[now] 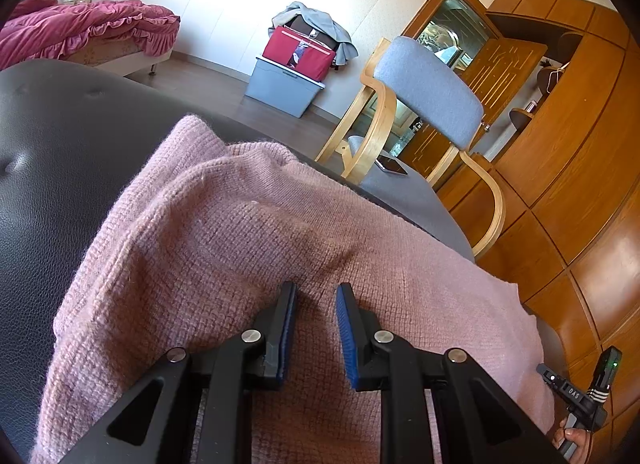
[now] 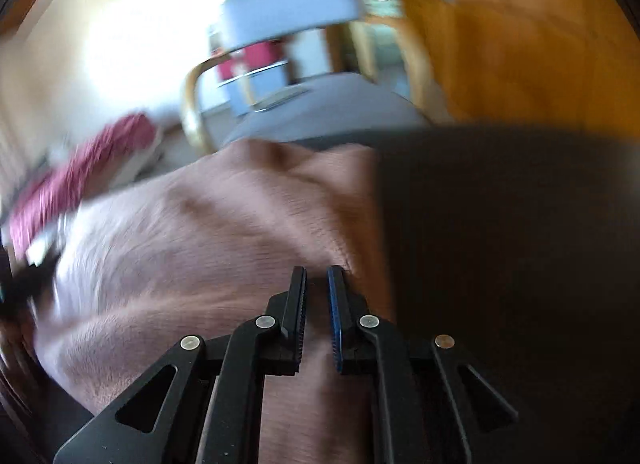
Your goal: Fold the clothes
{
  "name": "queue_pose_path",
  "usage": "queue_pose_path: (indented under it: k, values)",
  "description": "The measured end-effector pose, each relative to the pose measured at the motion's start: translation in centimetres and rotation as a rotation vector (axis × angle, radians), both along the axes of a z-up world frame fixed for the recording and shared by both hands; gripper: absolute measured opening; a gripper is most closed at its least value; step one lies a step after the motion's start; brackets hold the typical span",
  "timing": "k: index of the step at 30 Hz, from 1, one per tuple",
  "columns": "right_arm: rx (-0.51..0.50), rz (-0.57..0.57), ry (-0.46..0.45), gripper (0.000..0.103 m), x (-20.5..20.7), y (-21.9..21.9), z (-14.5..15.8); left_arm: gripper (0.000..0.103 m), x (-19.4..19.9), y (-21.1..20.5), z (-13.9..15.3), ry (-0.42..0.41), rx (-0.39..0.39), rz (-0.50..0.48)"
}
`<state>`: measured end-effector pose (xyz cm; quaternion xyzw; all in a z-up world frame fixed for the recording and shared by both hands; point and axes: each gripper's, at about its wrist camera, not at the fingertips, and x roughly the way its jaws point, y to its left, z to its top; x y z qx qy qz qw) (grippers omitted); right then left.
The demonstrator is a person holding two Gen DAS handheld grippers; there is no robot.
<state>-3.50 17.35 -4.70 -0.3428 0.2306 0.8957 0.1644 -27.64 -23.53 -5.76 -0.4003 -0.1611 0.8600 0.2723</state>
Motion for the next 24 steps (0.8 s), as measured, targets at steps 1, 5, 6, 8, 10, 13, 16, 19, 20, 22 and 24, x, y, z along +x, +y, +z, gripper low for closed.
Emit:
queue_pose_path:
  k: [1,5,6,8,10,13,16,19,20,22,24]
  values:
    - [-0.004,0.003,-0.002,0.008,-0.2,0.1,0.0,0.021,0.0,-0.1,0.0,0.000,0.003,-0.001]
    - [0.149,0.054,-0.035,0.013,-1.1,-3.2,1.6,0.021,0.6,0.2,0.8,0.028,-0.026,0.002]
    - [0.159,0.088,-0.011,0.013,-1.2,-4.3,2.1,0.021,1.0,0.3,1.2,0.044,-0.046,0.005]
    - [0.156,0.190,0.045,0.014,-1.5,-6.9,3.0,0.021,2.4,1.0,2.1,0.091,-0.087,-0.015]
    - [0.159,0.287,0.065,0.015,-1.8,-9.5,3.3,0.021,5.2,2.4,3.4,0.169,-0.137,-0.087]
    - [0.173,0.411,0.059,0.022,-1.9,-13.1,3.1,0.021,8.8,4.5,3.8,0.231,-0.221,-0.190]
    - [0.218,0.499,-0.005,0.027,-1.6,-15.8,1.9,0.021,11.3,6.0,2.9,0.223,-0.324,-0.285]
    - [0.291,0.552,-0.097,0.027,-0.4,-16.8,0.4,0.021,12.1,5.5,2.0,0.162,-0.386,-0.305]
    - [0.317,0.564,-0.101,0.028,0.2,-16.9,0.1,0.021,12.2,4.9,1.8,0.145,-0.381,-0.301]
    - [0.315,0.560,-0.101,0.029,1.5,-16.6,0.0,0.021,12.2,3.5,1.6,0.116,-0.358,-0.289]
    - [0.291,0.545,-0.093,0.029,1.7,-16.0,0.0,0.021,12.4,2.3,1.5,0.102,-0.352,-0.271]
